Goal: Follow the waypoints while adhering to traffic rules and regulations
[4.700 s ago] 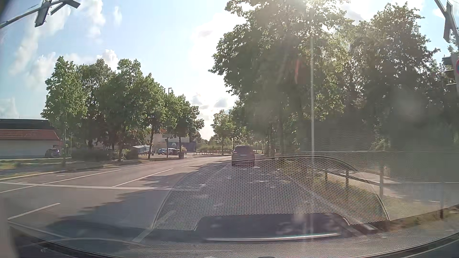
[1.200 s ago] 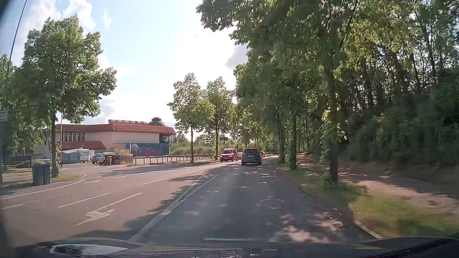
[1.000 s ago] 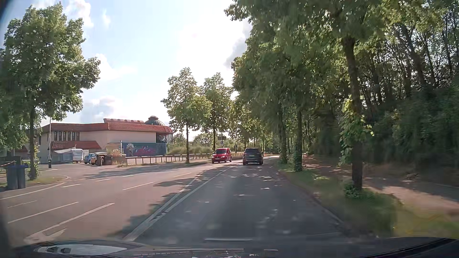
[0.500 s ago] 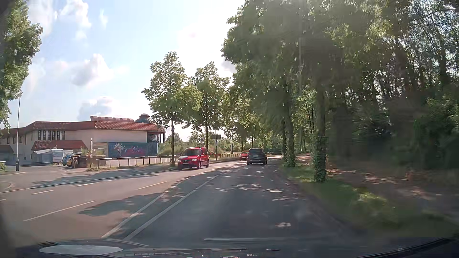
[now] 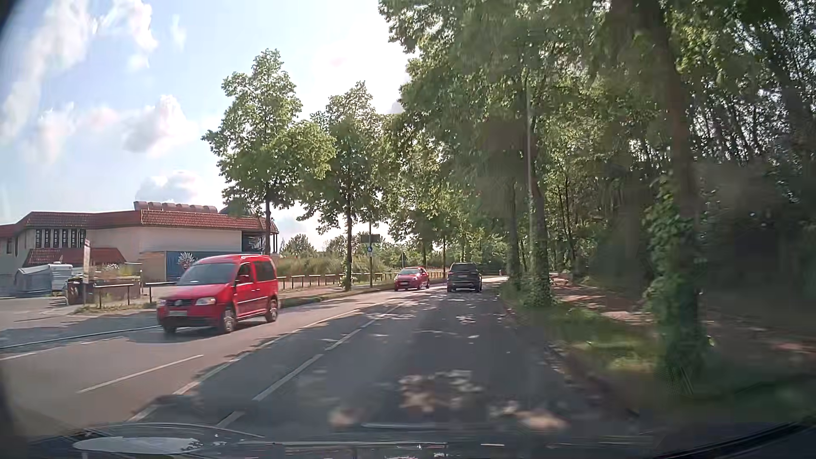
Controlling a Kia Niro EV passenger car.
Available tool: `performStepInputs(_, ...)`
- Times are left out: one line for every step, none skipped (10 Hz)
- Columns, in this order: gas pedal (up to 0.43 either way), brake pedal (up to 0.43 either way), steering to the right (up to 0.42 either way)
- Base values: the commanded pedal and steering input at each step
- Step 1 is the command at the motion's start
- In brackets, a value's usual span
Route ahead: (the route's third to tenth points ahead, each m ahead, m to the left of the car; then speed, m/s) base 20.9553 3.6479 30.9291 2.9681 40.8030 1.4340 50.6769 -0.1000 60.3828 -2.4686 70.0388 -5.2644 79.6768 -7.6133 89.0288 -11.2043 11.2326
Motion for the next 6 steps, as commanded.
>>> performStepInputs(0.138,0.012,0.01)
performStepInputs(0.138,0.012,0.01)
performStepInputs(0.138,0.012,0.01)
performStepInputs(0.138,0.012,0.01)
performStepInputs(0.138,0.012,0.01)
performStepInputs(0.138,0.012,0.011)
